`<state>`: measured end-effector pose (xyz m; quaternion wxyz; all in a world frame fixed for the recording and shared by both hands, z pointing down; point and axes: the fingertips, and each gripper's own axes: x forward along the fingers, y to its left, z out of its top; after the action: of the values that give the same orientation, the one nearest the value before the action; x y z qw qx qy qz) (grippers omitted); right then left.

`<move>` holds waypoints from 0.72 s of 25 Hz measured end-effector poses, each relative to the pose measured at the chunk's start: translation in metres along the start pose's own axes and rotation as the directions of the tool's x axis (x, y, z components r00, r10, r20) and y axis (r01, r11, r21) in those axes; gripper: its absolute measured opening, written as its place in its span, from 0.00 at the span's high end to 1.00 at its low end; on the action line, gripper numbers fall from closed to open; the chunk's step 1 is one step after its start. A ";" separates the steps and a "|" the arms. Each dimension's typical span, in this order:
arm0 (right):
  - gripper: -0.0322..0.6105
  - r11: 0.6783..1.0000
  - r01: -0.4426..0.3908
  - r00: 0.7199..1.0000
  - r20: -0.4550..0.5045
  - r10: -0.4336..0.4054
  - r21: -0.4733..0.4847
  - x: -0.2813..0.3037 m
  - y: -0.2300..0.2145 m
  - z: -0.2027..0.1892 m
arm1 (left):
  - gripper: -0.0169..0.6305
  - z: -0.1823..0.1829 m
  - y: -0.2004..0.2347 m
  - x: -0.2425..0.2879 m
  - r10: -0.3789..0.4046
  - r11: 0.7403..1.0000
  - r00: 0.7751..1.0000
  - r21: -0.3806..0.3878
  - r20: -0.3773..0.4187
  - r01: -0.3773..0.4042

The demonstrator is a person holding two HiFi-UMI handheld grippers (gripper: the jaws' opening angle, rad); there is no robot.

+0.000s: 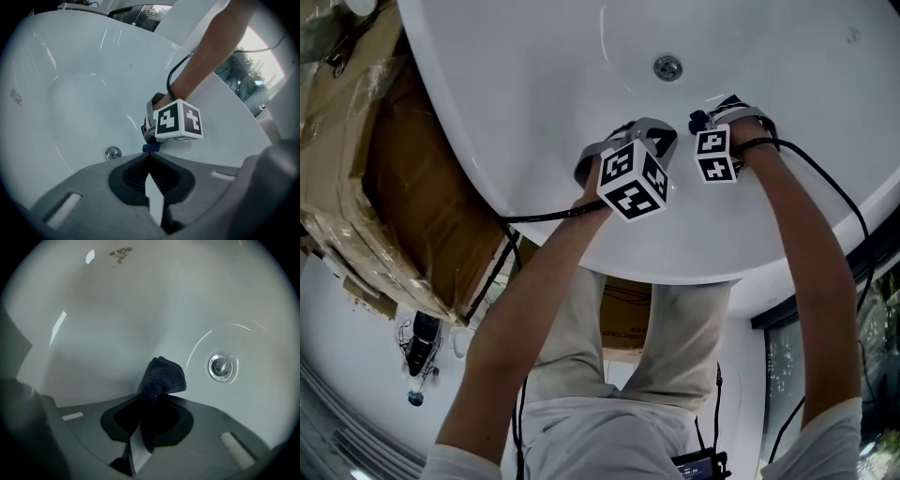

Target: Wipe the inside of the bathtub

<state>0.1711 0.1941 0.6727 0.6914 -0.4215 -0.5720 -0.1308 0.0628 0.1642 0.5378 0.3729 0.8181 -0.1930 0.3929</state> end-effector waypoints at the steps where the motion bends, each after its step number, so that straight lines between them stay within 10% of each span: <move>1: 0.87 1.000 -0.005 1.000 0.001 0.005 0.004 -0.002 0.002 0.002 | 0.98 -0.001 -0.002 -0.001 -0.002 1.000 1.000 0.002 -0.003 0.002; 18: 0.87 0.999 -0.042 0.998 0.042 0.042 0.015 -0.047 0.052 0.021 | 0.98 0.012 -0.036 -0.046 -0.012 1.000 1.000 0.023 0.000 0.012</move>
<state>0.1771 0.2269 0.6078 0.6853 -0.4305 -0.5784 -0.1028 0.0622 0.1796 0.4808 0.3657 0.8236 -0.1837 0.3926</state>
